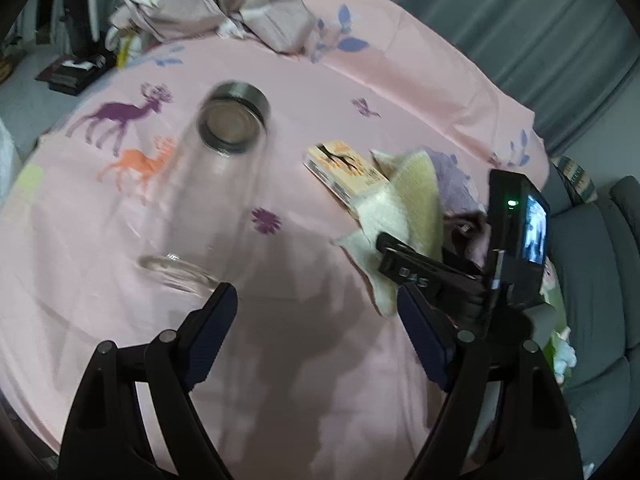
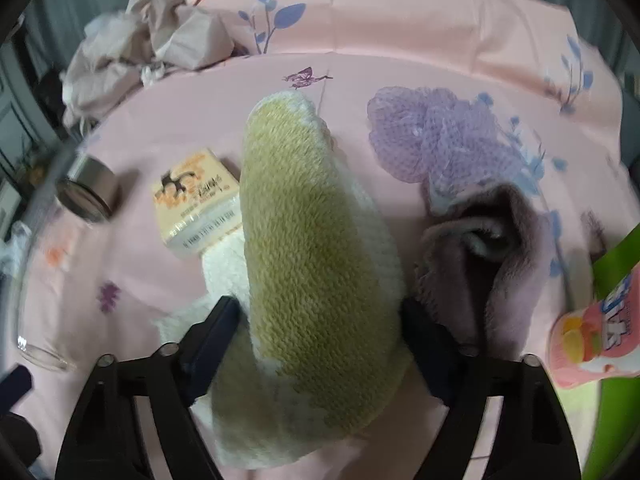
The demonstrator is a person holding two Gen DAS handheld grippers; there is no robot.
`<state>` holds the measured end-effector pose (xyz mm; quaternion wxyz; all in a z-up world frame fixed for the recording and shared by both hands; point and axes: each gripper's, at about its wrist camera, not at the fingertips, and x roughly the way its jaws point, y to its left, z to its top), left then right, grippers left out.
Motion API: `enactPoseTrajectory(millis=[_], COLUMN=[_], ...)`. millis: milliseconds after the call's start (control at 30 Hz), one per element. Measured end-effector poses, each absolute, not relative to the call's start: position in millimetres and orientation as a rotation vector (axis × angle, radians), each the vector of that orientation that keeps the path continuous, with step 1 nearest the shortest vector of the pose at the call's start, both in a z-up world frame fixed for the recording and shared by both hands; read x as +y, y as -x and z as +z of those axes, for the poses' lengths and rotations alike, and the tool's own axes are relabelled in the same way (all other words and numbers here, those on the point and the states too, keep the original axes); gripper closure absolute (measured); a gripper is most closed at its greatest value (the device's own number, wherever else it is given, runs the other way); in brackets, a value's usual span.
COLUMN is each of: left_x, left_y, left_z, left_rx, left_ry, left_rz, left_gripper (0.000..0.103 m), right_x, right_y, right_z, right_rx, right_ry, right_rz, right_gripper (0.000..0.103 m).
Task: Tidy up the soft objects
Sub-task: 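Grasp the cream-yellow knit towel with the right gripper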
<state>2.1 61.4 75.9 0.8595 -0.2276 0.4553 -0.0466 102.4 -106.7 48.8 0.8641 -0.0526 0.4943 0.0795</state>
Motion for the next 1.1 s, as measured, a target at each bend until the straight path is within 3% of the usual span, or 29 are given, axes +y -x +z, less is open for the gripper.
enactPoseTrajectory(millis=[100, 133, 533, 633, 800, 900, 967, 1033, 1100], left_x=[59.7, 60.7, 72.3, 68.0, 62.5, 60.3, 59.7, 59.9, 59.5], left_y=[0.5, 1.6, 12.4, 13.9, 15.6, 16.8, 18.1, 18.8, 19.4], left_z=[78.0, 79.4, 87.7, 88.9, 82.8, 81.4, 79.2, 76.4, 74.5], left_rx=[0.947, 0.941, 0.908, 0.912, 0.95, 0.958, 0.966, 0.978, 0.993], left_ry=[0.465, 0.459, 0.538, 0.52, 0.503, 0.489, 0.477, 0.476, 0.484], left_rz=[-0.112, -0.104, -0.109, -0.119, -0.128, -0.14, -0.13, -0.129, -0.133], left_gripper=[0.022, 0.022, 0.023, 0.023, 0.023, 0.023, 0.023, 0.023, 0.023], right_x=[-109.1, -113.1, -149.7, -148.4, -137.0, -128.9, -131.2, -140.7, -149.8], right_y=[-95.1, -92.9, -15.1, -2.8, -3.0, -4.3, -4.4, -3.2, 0.2], right_z=[52.0, 56.9, 123.2, 115.9, 71.9, 61.8, 66.7, 77.7, 87.6], right_rx=[1.015, 1.016, 0.977, 0.984, 1.179, 1.223, 1.213, 1.176, 1.141], right_ry=[0.108, 0.077, -0.147, -0.119, -0.064, -0.016, -0.034, -0.097, -0.128], right_rz=[0.166, 0.179, 0.42, 0.388, 0.333, 0.324, 0.336, 0.363, 0.364], right_gripper=[0.059, 0.077, 0.08, 0.08, 0.079, 0.067, 0.037, 0.023, 0.022])
